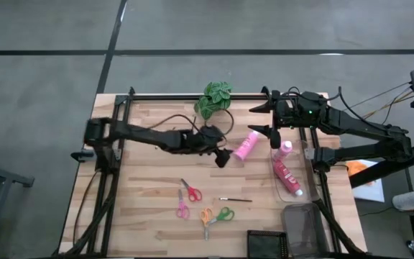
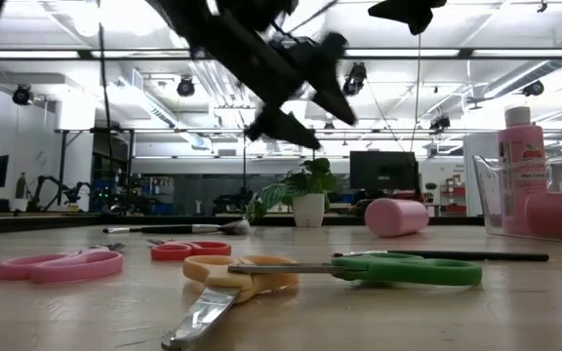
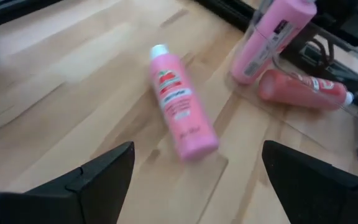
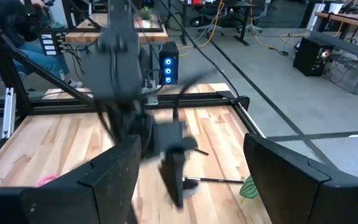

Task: Pick & Place Paint Supplies
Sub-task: Put the pink paint bottle into the transparent bin

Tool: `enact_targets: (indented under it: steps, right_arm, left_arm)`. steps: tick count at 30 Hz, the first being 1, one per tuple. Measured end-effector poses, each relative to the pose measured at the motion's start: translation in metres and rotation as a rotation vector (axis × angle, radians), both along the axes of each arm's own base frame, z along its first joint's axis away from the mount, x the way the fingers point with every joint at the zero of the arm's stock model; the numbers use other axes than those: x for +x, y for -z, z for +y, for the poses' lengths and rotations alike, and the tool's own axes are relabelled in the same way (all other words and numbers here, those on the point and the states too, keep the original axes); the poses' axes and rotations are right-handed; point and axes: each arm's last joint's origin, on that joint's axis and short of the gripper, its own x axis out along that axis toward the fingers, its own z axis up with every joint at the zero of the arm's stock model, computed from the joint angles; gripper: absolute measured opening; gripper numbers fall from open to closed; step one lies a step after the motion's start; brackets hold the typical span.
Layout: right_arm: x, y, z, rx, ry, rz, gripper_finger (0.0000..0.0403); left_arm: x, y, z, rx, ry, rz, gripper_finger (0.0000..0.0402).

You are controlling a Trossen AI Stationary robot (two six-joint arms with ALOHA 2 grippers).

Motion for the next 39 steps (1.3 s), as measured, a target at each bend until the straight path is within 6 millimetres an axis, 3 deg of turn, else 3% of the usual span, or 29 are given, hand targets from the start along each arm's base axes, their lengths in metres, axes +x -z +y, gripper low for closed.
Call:
enact_targets:
  steps: [10,19,25,39]
  right_arm:
    - [0.000,0.000,0.000,0.000,0.000,0.000,0.0282]
    - [0.000,0.000,0.000,0.000,0.000,0.000,0.0282]
    - [0.000,0.000,0.000,0.000,0.000,0.000,0.0282]
    - [0.000,0.000,0.000,0.000,0.000,0.001,0.0282]
  left_arm:
    - [-0.073,-0.073,0.019,-0.043,-0.121,0.084,0.0356]
    - [-0.119,-0.106,0.040,-0.091,-0.071,0.102,0.0356]
    - [-0.132,-0.118,0.046,-0.051,-0.036,0.069,0.0356]
    - [-0.135,-0.120,0.050,-0.008,-0.032,0.076,0.0356]
